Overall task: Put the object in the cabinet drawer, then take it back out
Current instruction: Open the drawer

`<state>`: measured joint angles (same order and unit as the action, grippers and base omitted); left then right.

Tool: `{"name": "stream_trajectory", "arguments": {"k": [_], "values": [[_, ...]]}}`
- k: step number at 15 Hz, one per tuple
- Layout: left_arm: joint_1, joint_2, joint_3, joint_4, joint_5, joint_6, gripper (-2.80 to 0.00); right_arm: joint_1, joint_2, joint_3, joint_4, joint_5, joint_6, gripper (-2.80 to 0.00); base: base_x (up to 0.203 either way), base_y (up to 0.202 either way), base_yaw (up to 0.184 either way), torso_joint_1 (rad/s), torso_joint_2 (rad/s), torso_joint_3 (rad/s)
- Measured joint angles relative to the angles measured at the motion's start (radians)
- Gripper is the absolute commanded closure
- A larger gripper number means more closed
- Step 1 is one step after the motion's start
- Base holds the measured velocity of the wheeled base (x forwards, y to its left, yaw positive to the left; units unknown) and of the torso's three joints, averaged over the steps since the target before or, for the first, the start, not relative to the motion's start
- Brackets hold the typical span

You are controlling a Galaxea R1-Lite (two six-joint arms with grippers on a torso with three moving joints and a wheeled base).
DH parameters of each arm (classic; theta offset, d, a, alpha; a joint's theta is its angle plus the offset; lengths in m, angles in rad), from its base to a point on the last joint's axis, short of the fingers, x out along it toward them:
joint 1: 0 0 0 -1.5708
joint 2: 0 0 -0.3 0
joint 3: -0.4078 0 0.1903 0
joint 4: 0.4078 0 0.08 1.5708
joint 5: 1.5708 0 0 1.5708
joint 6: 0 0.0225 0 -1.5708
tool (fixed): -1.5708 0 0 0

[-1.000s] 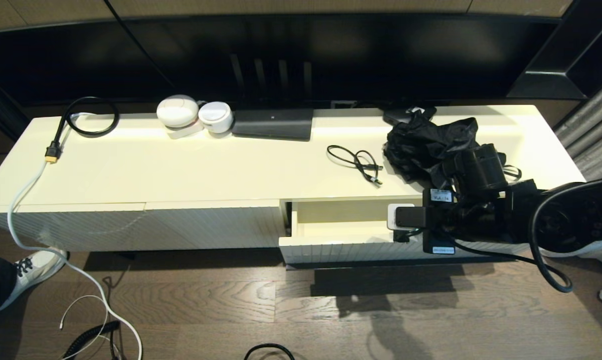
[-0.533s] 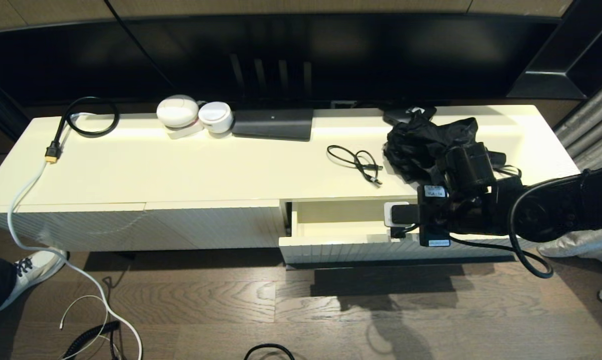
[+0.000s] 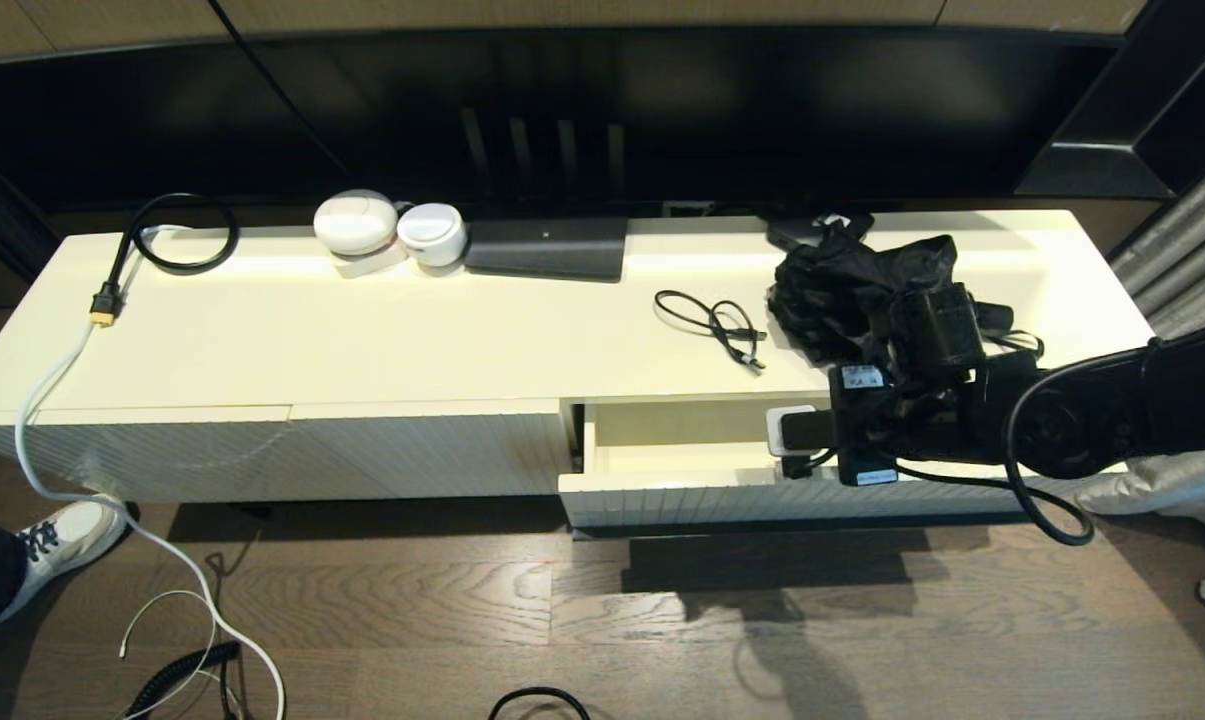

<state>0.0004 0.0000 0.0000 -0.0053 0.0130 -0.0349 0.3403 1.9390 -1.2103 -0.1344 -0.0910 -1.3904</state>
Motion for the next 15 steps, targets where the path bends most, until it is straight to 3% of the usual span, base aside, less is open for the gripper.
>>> {"name": "stream_trajectory", "arguments": {"k": [9, 15], "values": [[0.000, 0.000, 0.000, 0.000, 0.000, 0.000, 0.00, -0.010, 0.090, -0.040, -0.043, 0.004, -0.010, 0.00, 0.000, 0.000, 0.000, 0.000, 0.00, 0.000], [0.000, 0.000, 0.000, -0.001, 0.000, 0.000, 0.00, -0.004, 0.083, -0.039, 0.030, 0.005, -0.008, 0.00, 0.000, 0.000, 0.000, 0.000, 0.00, 0.000]]}}
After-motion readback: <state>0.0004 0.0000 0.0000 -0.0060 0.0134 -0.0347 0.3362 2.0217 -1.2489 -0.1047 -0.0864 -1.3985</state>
